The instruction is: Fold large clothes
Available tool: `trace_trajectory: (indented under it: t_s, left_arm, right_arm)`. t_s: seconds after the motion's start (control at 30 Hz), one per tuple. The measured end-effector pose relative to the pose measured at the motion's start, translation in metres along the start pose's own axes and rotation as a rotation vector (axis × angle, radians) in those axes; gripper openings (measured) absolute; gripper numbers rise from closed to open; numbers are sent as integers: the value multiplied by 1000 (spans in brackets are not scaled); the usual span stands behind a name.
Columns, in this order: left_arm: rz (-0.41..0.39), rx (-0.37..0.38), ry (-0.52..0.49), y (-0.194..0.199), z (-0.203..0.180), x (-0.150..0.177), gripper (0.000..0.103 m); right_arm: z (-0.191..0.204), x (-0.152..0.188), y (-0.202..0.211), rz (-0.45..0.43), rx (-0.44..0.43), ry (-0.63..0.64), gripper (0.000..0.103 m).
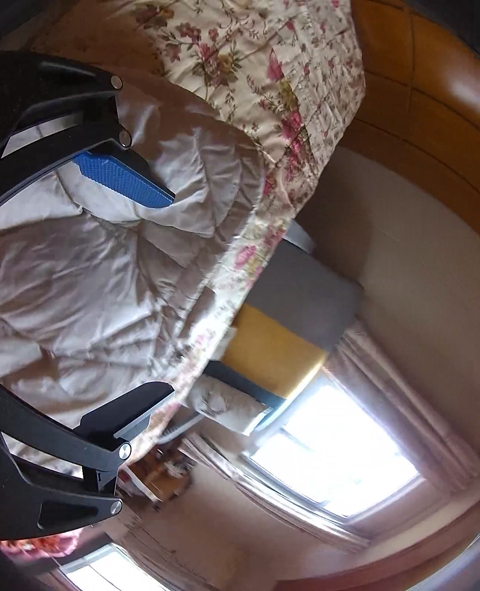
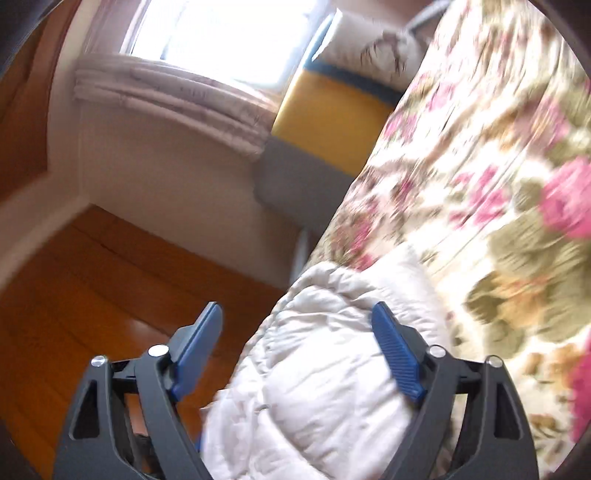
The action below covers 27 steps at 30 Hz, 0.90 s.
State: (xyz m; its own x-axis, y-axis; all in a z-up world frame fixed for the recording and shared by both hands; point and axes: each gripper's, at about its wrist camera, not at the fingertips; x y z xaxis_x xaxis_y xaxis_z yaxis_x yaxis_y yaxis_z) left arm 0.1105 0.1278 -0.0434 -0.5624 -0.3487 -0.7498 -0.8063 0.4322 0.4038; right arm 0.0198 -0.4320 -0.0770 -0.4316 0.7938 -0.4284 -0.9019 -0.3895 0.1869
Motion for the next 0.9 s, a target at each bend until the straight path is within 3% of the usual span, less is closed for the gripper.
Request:
trace_trajectory:
  t_s: [0.1,0.27,0.33,0.4,0.5,0.6,0.73,0.9]
  left_arm:
    - [5,-38,-55,-9,0,7,94]
    - [36,-61,-123,-24,-15,7,94]
    - [52,-67,-141,-32,-22,6,94]
    - [79,-90,-169,-42,-28,4,94]
    - [115,-141,-203,-54,-31,1,94]
    - [154,-194,-214,-75,-29,-4,94]
    - [184,-239,-274,-104,-29,-4,99]
    - [209,-289,-309,-109,-34,2,99]
  right_arm:
    - [49,10,6,51,119,225,87]
    - [141,55,-39,238,323,785,97]
    - [156,78,-64,317,383,958,97]
    - [156,92,-94,393,437,1047,97]
    - [128,96,-140,482,539,1040,98]
    - [97,76,-166,447,586,926,100]
    - [58,49,-178,408,546,705,101]
    - [59,52,-173,366,545,733,101]
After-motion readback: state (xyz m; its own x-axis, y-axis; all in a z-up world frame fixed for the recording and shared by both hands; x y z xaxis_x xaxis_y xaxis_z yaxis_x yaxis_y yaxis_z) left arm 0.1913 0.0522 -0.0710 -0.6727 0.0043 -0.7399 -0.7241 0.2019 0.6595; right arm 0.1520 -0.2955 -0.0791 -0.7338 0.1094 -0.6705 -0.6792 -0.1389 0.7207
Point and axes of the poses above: each gripper's, at about its wrist camera, not at the fingertips, and y roughly against the way its jaws point, z to its left, x to its underside
